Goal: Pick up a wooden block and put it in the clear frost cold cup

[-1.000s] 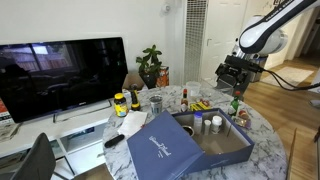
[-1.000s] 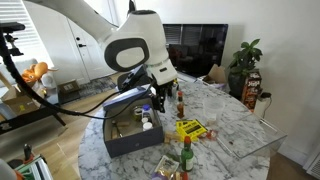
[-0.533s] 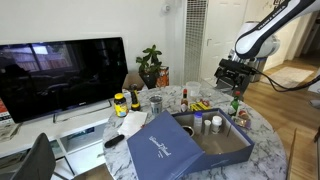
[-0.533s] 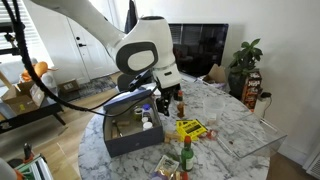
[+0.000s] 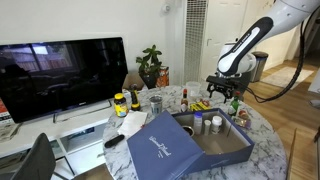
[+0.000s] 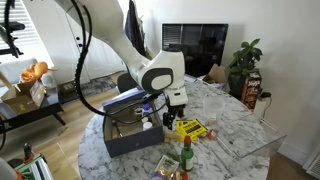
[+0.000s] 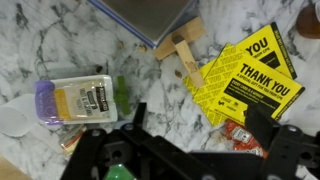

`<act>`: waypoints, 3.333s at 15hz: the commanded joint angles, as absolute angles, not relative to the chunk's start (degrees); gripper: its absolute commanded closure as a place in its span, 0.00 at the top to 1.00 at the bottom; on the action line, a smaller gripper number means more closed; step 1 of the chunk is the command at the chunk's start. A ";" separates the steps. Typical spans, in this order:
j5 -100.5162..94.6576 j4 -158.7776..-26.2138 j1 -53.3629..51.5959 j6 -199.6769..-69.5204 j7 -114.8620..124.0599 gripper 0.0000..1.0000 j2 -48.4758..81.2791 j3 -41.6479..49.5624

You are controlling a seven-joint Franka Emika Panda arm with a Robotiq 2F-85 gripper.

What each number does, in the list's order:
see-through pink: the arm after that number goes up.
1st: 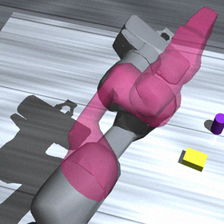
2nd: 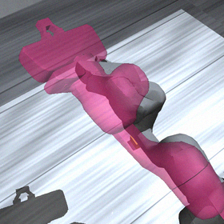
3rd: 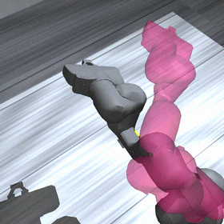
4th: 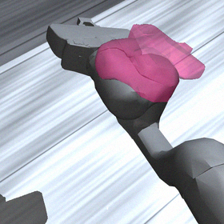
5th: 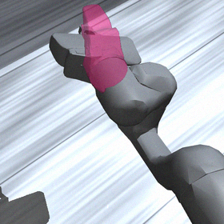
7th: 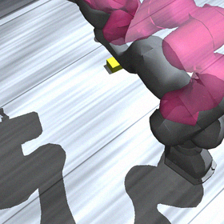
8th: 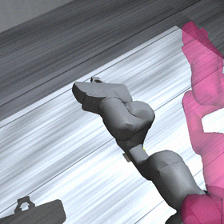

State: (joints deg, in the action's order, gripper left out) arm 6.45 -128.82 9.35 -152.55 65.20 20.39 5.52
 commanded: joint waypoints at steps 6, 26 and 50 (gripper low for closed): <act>10.15 -124.31 7.46 -151.78 60.61 1.00 25.17 7.22; 25.43 -112.39 12.02 -146.46 38.29 0.27 40.72 4.04; 65.18 -114.01 16.50 -175.63 17.40 0.04 23.30 -5.56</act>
